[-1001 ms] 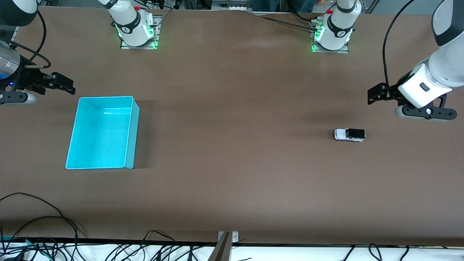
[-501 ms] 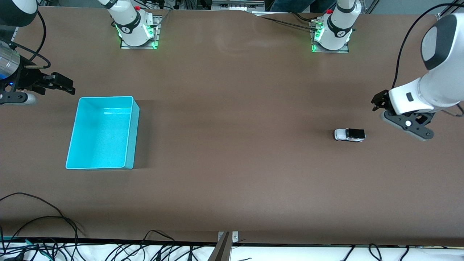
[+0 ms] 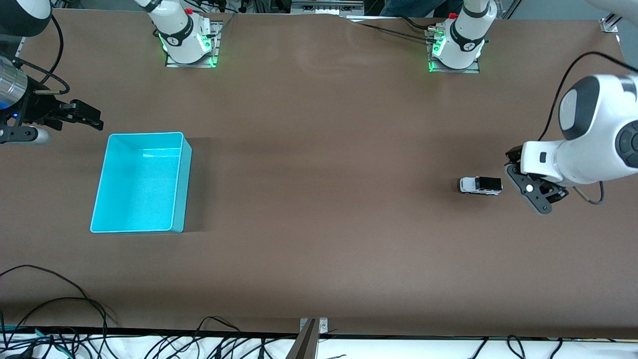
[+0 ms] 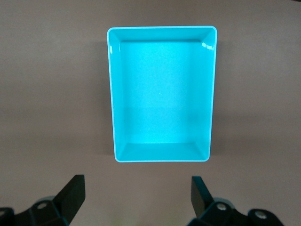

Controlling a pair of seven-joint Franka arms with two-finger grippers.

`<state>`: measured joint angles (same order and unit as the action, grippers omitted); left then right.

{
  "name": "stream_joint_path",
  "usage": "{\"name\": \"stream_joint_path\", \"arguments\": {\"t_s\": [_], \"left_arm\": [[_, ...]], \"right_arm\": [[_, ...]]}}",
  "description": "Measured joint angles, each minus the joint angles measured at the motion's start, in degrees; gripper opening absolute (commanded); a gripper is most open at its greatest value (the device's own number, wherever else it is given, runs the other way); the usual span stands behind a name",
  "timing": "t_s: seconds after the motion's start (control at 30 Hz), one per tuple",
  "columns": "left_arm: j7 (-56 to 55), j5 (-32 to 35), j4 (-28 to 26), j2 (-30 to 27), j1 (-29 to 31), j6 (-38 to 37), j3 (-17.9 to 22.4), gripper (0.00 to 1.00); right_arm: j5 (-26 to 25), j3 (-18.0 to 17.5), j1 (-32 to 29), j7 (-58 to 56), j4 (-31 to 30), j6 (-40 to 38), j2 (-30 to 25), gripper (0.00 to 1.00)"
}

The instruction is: Wind and store white jeep toy

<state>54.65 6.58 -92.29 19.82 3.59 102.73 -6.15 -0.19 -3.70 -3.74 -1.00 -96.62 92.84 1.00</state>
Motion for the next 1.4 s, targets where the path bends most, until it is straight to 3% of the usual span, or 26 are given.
{"name": "stream_joint_path", "arguments": {"t_s": [0.37,0.67,1.13,1.4], "left_arm": [[12.7,0.0,-9.8,1.1,1.3,14.7,0.0,1.0],[17.3,0.0,-16.1,1.2,2.2,21.4,0.0,1.0],[29.1,0.0,-18.1,6.1,6.9,29.6,0.0,1.0],[30.2,-1.5,-20.9,7.8,8.7,33.1,-1.2,1.0]], "right_arm": [[0.0,0.0,0.0,0.0,0.0,0.0,0.0,1.0],[0.0,0.0,0.0,0.0,0.0,0.0,0.0,1.0],[0.0,0.0,0.0,0.0,0.0,0.0,0.0,1.0],[0.0,0.0,0.0,0.0,0.0,0.0,0.0,1.0]]}}
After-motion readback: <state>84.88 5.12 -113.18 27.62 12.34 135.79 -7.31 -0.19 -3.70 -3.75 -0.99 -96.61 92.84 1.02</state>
